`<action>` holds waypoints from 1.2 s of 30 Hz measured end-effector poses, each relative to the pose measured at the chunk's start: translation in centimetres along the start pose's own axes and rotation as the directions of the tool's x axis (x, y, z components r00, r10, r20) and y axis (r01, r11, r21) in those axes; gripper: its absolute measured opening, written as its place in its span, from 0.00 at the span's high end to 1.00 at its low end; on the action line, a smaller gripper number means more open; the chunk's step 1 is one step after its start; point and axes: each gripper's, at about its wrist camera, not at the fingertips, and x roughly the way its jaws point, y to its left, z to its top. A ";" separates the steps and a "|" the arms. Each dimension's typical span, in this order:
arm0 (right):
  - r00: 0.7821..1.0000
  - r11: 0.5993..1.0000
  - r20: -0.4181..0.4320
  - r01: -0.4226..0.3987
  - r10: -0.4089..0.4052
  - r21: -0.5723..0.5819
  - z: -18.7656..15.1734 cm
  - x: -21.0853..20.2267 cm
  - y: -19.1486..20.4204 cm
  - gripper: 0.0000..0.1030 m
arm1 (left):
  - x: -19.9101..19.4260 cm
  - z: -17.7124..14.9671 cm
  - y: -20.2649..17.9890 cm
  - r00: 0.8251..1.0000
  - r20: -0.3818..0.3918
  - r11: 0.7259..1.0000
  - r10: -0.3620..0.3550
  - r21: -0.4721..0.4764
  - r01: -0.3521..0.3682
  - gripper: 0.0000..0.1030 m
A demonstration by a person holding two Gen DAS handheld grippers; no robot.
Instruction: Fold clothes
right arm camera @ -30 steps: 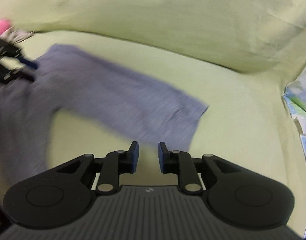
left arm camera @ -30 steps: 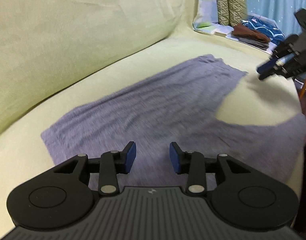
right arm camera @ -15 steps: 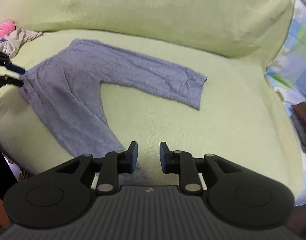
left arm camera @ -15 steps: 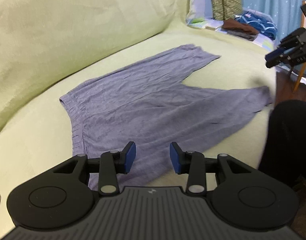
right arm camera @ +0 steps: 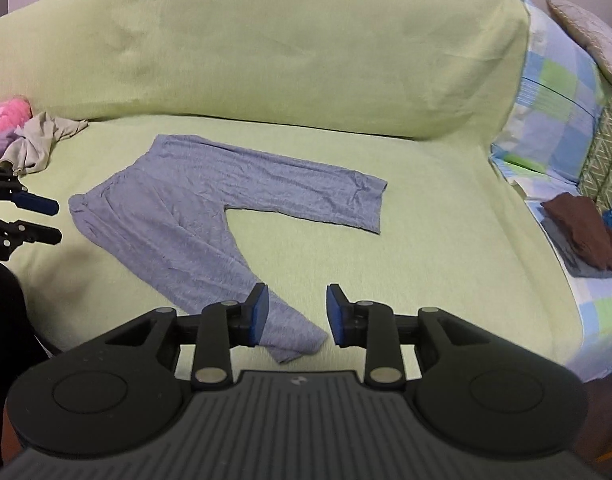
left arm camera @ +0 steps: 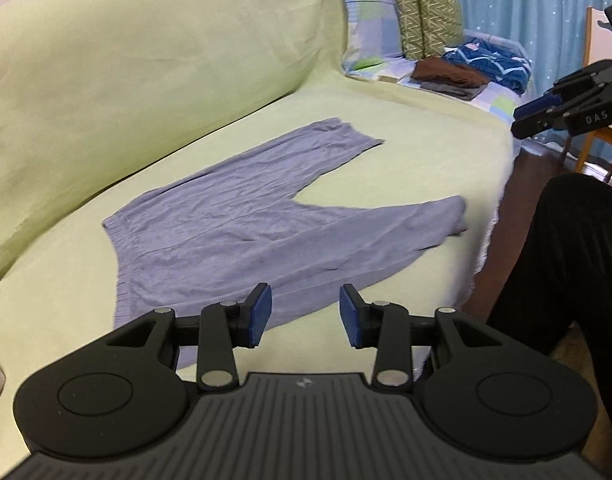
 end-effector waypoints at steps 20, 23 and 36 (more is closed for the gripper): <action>0.994 0.983 -0.081 -0.061 0.076 0.171 -4.6 0.5 -3.9 0.73 | 1.0 2.9 -6.9 0.998 -0.060 0.995 -0.025 0.094 0.030 0.52; 0.992 0.980 -0.082 -0.078 0.094 0.182 -4.9 0.3 -3.8 0.73 | 0.7 2.7 -7.5 0.998 -0.055 0.996 -0.034 0.084 0.038 0.52; 0.990 0.965 -0.115 -0.047 0.079 0.257 -5.6 2.4 -4.4 0.73 | 6.1 3.3 -7.3 0.987 -0.099 0.976 -0.124 0.168 0.139 0.51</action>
